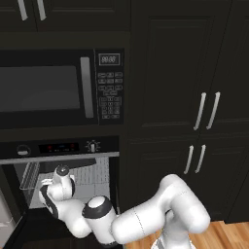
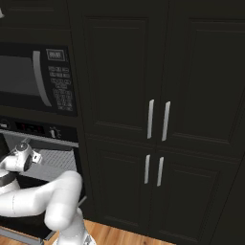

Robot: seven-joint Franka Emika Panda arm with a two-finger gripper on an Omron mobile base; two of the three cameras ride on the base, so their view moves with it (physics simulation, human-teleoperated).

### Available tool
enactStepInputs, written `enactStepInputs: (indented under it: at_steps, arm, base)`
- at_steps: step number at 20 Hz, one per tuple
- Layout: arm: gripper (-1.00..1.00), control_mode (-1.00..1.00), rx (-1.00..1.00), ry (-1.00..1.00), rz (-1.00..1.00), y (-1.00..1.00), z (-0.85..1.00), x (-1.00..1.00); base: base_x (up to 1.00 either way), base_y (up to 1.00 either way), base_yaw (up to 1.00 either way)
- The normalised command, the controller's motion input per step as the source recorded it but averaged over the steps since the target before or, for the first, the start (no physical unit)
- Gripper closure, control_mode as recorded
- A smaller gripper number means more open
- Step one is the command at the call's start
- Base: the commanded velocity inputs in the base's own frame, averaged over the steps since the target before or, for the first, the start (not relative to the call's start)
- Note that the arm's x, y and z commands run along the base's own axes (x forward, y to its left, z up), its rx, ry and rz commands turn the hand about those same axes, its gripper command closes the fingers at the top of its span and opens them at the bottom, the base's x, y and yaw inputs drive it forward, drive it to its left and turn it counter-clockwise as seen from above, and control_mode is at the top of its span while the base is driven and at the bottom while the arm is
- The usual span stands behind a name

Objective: Take the baked cake out of the oven and place it on the plate for cooling. Then close the oven door.

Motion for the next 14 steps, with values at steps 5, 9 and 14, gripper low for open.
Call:
enactStepInputs:
  at_steps: [5, 9, 14]
  arm:
    - [-1.00, -1.00, 0.00, -0.12, -0.01, 0.12, -0.26, 0.28]
    - [-1.00, -1.00, 0.00, -0.01, 0.00, 0.55, -0.40, -0.35]
    - [-1.00, -1.00, 0.00, 0.00, 0.00, 0.47, -0.25, -0.40]
  base:
    - [0.00, 0.00, 0.00]
    - [0.00, 0.00, 0.00]
    - [0.00, 0.00, 0.00]
